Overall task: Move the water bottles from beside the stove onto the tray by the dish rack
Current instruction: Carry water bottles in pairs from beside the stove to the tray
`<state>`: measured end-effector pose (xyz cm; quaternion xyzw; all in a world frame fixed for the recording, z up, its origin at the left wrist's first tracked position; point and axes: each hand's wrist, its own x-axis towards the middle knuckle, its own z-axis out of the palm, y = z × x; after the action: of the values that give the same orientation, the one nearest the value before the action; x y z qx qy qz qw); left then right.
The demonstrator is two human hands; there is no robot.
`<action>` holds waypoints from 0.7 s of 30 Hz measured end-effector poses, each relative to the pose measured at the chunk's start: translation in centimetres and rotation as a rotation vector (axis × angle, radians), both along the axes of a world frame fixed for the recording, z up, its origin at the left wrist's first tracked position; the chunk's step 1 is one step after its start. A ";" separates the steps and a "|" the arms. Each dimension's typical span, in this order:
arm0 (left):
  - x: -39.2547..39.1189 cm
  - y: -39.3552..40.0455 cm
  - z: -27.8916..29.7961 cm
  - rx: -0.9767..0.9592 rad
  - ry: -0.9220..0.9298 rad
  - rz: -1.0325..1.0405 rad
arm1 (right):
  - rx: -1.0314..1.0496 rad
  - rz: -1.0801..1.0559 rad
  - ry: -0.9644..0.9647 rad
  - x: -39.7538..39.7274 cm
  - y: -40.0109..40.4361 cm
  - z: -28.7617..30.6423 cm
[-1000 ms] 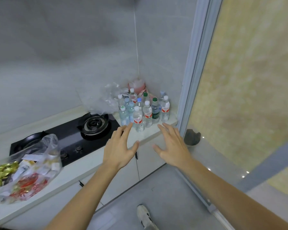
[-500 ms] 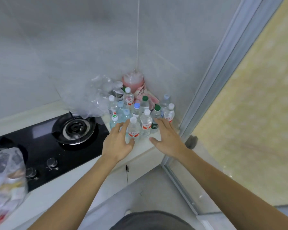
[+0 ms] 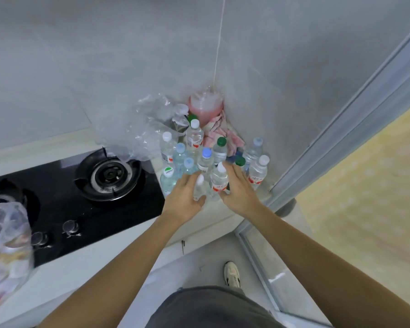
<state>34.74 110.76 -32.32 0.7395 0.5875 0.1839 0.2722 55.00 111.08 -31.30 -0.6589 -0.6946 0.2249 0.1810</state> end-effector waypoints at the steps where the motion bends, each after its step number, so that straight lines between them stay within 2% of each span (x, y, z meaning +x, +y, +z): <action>1: 0.0 0.1 -0.4 -0.010 -0.028 0.005 | 0.006 0.007 0.008 0.2 0.3 -0.3; 5: 0.6 -0.1 -1.8 -0.043 -0.124 0.071 | -0.005 0.052 0.034 0.9 1.2 -1.5; 14: 2.2 0.7 -4.5 -0.084 -0.106 0.174 | 0.022 0.109 0.114 1.3 1.9 -3.2; 21: 3.3 0.3 -5.8 -0.125 -0.190 0.300 | 0.017 0.111 0.128 1.2 3.1 -5.4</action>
<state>38.01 111.04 -38.14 0.6046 0.6732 0.2546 0.3412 56.24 114.20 -36.69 -0.6022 -0.7189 0.2704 0.2177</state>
